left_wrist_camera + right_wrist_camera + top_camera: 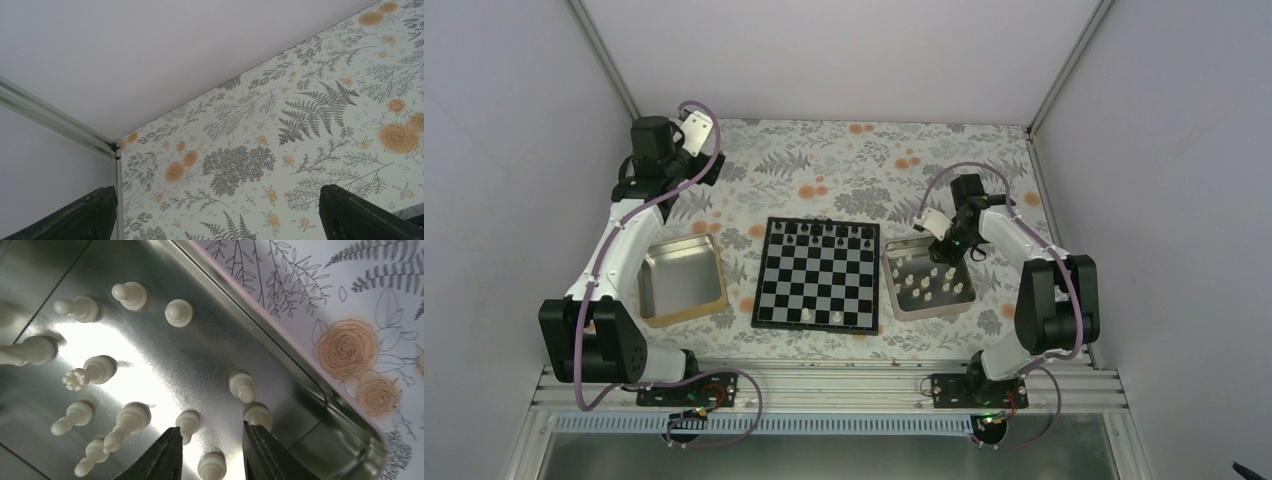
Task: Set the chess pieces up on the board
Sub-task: Pick up the chess piece from the storage box.
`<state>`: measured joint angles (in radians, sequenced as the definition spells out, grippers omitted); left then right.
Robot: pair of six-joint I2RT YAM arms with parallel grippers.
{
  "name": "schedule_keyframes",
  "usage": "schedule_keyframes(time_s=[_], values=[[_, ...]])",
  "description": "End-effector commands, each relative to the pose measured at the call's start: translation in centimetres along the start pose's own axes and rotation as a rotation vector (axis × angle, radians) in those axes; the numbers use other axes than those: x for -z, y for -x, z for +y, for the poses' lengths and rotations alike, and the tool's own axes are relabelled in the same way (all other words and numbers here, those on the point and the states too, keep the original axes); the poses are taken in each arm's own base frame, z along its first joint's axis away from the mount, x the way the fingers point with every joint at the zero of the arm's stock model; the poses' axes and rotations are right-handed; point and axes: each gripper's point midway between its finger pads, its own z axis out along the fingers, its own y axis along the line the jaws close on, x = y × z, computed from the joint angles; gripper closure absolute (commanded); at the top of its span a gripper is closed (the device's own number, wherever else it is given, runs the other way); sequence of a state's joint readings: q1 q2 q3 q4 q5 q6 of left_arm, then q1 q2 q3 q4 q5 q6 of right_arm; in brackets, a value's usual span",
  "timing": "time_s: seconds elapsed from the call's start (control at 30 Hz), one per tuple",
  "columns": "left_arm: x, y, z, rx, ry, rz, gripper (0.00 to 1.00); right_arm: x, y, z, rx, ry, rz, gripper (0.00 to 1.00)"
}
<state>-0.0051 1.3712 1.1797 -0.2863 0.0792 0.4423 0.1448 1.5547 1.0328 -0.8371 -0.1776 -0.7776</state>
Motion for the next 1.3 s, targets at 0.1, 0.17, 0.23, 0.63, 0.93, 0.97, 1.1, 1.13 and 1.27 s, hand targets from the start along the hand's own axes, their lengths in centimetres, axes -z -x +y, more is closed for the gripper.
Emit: schedule_keyframes(time_s=[0.1,0.17,0.23,0.63,0.93,0.97,1.1,1.13,1.27], values=[[0.0,0.1,0.1,-0.019,0.01,-0.006,0.0,-0.3,-0.3,0.8,0.034,0.011,0.01,0.67],[-0.2,-0.1,0.1,-0.018,0.016,-0.001,0.0,-0.2,-0.7,0.3,0.039,-0.036,0.018,0.67],[-0.2,-0.1,0.1,-0.017,0.017,-0.003,0.0,-0.1,-0.7,-0.4,0.037,-0.082,0.013,0.67],[0.1,-0.1,0.1,-0.019,0.021,-0.007,0.0,-0.7,-1.5,-2.3,0.046,-0.154,0.08,0.67],[-0.1,-0.2,0.0,-0.021,0.015,-0.005,0.0,-1.3,-1.2,-2.3,0.053,-0.125,0.082,0.68],[-0.1,-0.2,0.0,-0.02,0.015,-0.006,0.0,-1.5,-1.2,-2.3,0.053,-0.122,0.083,0.68],[-0.1,-0.2,0.0,-0.02,0.016,-0.004,0.0,-2.0,-1.2,-2.5,0.054,-0.121,0.086,0.68],[-0.2,-0.2,0.0,-0.02,0.017,-0.004,0.0,-2.2,-1.2,-2.5,0.055,-0.121,0.087,0.68],[-0.3,-0.3,0.0,-0.02,0.015,-0.001,0.0,-2.4,-1.3,-3.1,0.051,-0.132,0.088,0.68]])
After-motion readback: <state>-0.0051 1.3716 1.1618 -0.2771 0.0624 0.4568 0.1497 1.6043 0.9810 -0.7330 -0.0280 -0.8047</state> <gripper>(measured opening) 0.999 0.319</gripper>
